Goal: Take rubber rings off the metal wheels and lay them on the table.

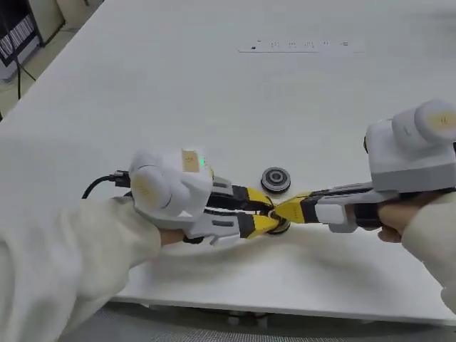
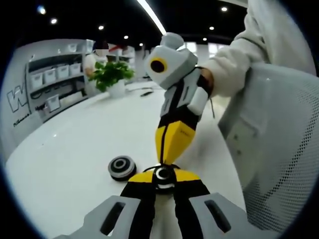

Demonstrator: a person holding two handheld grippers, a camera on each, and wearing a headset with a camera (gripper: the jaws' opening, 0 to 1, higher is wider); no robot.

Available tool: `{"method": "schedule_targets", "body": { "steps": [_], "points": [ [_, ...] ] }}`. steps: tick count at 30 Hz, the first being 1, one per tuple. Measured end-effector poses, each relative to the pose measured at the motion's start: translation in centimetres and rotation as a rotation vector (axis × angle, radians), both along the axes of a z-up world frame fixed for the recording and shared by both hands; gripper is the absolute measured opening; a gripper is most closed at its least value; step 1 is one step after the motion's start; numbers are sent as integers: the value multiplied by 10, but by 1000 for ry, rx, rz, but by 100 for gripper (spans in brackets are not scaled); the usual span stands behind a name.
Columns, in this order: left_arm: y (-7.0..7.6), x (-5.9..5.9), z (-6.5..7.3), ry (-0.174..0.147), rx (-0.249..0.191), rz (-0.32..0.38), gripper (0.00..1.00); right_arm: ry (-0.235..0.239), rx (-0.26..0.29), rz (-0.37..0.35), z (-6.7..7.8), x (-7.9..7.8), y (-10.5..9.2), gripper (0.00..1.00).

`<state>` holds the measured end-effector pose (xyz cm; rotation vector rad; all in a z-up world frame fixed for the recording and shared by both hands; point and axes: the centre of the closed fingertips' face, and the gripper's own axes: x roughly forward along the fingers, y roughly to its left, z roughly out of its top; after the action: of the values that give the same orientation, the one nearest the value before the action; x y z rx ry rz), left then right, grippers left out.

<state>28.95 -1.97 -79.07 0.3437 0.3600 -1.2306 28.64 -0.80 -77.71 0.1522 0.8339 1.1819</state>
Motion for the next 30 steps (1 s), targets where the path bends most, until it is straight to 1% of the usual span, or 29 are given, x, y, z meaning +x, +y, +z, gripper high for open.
{"method": "schedule_targets", "body": {
  "steps": [5, 8, 10, 13, 15, 16, 18, 20, 22, 24, 25, 26, 30],
  "points": [
    [-1, 0, 0, 10, 29, -6, 15, 1, -26, -4, 2, 1, -6, 0],
    [-3, -2, 0, 8, 42, -25, 15, 3, -39, -1, 1, 2, -6, 0],
    [-4, -4, 3, -1, 51, -46, 14, 0, -49, -1, 2, 5, -6, 0],
    [-7, -6, 5, 4, 49, -64, 14, -5, -51, -5, 4, 7, -7, 0],
    [-6, -7, 7, 0, 57, -65, 14, -4, -50, -9, 6, 8, -7, 0],
    [-5, -7, 8, -3, 57, -67, 15, -6, -50, -12, 6, 9, -8, 0],
    [-3, -9, 14, 1, 42, -66, 17, -7, -47, -19, 8, 10, -8, 0],
    [1, -10, 19, -5, 38, -61, 19, -6, -44, -23, 11, 10, -8, 0],
    [5, -10, 25, -12, 35, -61, 21, -18, -53, -20, 13, 9, -8, 0],
    [8, -11, 29, -4, 28, -63, 30, -30, -55, -23, 18, 10, -10, 0],
    [8, -12, 30, -5, 28, -65, 36, -33, -54, -25, 19, 11, -10, 0],
    [9, -14, 31, -15, 32, -73, 38, -38, -49, -32, 23, 12, -12, 0],
    [11, -13, 37, -32, 44, -82, 37, -49, -43, -48, 32, 13, -15, 0]
  ]
}}
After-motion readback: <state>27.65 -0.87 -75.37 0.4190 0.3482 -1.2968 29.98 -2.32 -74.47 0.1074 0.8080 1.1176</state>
